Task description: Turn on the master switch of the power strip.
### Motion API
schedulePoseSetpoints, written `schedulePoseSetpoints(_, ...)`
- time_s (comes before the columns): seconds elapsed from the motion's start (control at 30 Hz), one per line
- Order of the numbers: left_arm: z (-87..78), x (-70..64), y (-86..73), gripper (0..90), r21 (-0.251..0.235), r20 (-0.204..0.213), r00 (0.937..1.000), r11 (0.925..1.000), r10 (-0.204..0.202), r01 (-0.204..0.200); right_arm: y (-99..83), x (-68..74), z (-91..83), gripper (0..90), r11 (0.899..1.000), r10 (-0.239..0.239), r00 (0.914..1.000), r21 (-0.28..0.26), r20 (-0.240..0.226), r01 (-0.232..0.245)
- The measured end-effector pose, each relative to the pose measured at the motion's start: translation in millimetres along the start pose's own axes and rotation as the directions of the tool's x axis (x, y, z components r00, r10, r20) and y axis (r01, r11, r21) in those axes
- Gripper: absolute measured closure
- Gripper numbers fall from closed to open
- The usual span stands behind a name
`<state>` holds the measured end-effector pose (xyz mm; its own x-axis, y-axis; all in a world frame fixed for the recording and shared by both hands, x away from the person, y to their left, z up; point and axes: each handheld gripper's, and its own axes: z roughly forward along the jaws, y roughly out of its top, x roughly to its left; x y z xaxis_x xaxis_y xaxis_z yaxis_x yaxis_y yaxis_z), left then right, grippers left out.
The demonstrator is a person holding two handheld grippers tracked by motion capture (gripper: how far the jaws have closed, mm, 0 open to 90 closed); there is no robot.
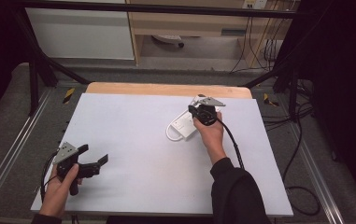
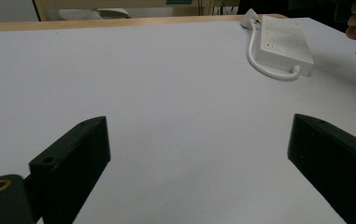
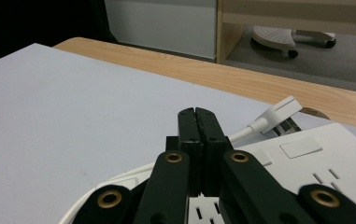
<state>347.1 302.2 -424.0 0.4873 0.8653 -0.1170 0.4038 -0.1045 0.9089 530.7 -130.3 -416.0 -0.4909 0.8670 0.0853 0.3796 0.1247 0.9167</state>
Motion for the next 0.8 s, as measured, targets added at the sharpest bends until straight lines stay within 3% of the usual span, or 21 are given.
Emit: schedulePoseSetpoints(0.8,-0.2,-0.1,-0.2,5.8,0.003,0.0,1.0,1.0,0.002,-0.002,-12.1,11.4,11.1,90.0,0.997,-0.027,0.9994,0.065,-0.023,0.029)
